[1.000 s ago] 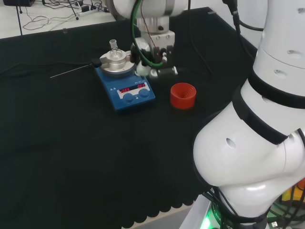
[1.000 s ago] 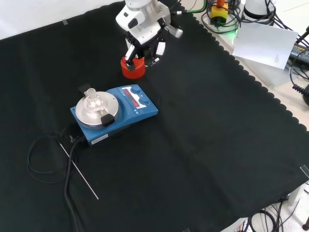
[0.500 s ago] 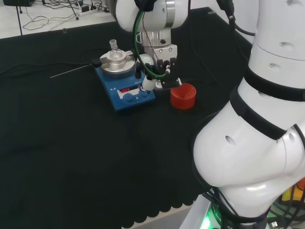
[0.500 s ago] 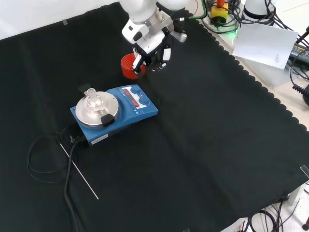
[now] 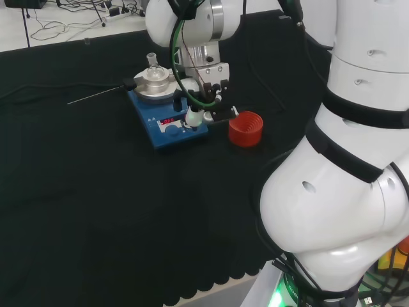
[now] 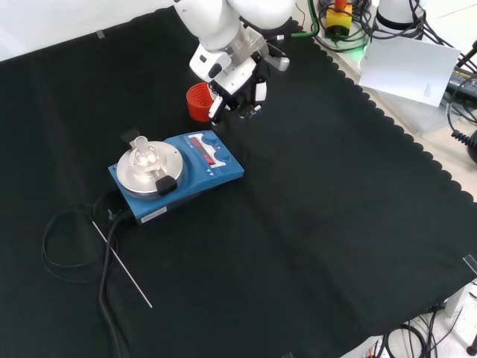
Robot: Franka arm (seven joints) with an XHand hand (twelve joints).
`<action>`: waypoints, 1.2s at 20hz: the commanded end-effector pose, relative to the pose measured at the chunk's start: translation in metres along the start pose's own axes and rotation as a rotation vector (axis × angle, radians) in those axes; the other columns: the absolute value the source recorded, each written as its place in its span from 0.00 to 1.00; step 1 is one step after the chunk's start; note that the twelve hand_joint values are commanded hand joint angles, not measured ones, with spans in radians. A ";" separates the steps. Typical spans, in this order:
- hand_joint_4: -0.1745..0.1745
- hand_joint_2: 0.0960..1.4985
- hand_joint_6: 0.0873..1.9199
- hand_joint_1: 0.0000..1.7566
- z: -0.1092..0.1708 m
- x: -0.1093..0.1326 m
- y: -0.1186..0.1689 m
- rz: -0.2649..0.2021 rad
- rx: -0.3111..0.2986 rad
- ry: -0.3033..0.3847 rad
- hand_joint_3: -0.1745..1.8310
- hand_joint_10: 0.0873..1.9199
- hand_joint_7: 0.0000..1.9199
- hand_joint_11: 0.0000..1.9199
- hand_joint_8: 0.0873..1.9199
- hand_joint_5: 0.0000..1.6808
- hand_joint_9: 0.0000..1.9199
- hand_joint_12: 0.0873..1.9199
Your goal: Turn on the heater.
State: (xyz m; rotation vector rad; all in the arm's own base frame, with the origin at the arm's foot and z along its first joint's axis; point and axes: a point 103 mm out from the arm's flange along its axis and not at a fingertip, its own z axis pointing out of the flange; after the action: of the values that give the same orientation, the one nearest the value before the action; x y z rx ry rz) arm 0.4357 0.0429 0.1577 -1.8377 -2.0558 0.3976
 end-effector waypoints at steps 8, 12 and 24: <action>0.29 0.43 0.49 0.83 0.012 0.013 0.014 -0.027 0.067 -0.044 0.62 0.78 0.86 0.64 0.84 0.23 0.87 0.72; 0.29 0.42 0.49 0.83 0.018 0.012 0.016 -0.026 0.081 -0.046 0.62 0.78 0.86 0.64 0.83 0.23 0.87 0.72; 0.30 0.42 0.48 0.83 0.020 0.007 0.025 -0.017 0.096 -0.066 0.62 0.78 0.86 0.64 0.83 0.23 0.87 0.72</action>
State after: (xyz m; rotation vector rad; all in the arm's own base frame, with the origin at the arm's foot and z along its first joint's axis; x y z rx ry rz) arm 0.4471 0.0546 0.1320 -1.7707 -2.0629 0.5406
